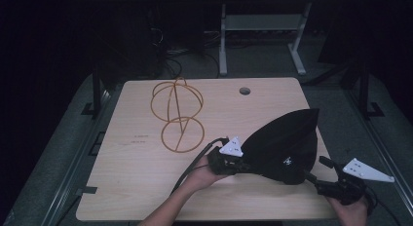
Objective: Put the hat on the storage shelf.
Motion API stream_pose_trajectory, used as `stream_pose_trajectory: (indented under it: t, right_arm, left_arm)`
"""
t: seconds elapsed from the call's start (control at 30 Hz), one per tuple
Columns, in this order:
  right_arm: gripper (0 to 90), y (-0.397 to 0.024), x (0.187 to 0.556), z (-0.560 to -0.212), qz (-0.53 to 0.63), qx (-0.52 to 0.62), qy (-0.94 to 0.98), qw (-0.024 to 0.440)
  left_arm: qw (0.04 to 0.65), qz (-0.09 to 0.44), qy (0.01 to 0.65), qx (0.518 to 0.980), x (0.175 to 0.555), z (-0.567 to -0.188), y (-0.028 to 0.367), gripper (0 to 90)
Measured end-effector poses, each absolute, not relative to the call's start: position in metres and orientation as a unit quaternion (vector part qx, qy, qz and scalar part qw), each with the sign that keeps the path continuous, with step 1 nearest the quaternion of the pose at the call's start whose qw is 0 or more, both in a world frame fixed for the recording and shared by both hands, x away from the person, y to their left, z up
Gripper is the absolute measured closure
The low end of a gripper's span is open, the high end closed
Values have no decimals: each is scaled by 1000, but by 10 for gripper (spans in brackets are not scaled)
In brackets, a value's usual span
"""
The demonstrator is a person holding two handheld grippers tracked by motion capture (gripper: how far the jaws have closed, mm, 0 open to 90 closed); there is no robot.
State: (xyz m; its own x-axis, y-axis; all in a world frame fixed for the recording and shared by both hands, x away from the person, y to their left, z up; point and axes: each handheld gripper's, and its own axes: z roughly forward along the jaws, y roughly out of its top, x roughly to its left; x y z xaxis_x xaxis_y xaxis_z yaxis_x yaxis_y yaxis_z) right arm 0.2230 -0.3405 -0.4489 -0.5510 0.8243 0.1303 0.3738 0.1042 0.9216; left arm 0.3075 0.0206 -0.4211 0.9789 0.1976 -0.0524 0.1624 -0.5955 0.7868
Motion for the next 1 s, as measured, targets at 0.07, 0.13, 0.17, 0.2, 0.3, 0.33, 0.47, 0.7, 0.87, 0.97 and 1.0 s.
stream_pose_trajectory:
  t: [0.07, 0.13, 0.17, 0.2, 0.3, 0.33, 0.47, 0.7, 0.87, 0.97, 1.0]
  right_arm:
    - [155, -340, 228, -449, 523, 427, 708, 209]
    - [168, -340, 237, -452, 525, 438, 703, 198]
    - [168, -340, 237, -452, 525, 438, 703, 198]
    - [191, -340, 239, -453, 528, 439, 701, 193]
    - [289, -338, 247, -456, 534, 442, 698, 181]
    - [289, -338, 247, -456, 534, 442, 698, 181]
    - [478, -335, 251, -459, 537, 442, 696, 182]
    - [848, -330, 250, -458, 549, 419, 701, 180]
    - [864, -327, 248, -451, 557, 409, 701, 179]
    - [865, -324, 247, -444, 561, 404, 700, 179]
    - [865, -322, 247, -440, 566, 400, 699, 180]
  left_arm:
    - [440, 17, 101, 892, 308, -421, 21, 838]
    - [445, 17, 101, 889, 308, -421, 21, 838]
    - [445, 17, 101, 889, 308, -421, 21, 838]
    - [446, 17, 100, 889, 309, -421, 21, 838]
    - [448, 16, 99, 888, 309, -421, 21, 838]
    - [448, 16, 99, 888, 309, -421, 21, 838]
    - [448, 16, 96, 889, 308, -420, 21, 838]
    - [446, 20, 96, 890, 306, -422, 22, 831]
    - [447, 34, 95, 889, 305, -418, 28, 798]
    - [447, 43, 92, 888, 303, -415, 32, 767]
    - [445, 46, 92, 890, 302, -413, 33, 732]
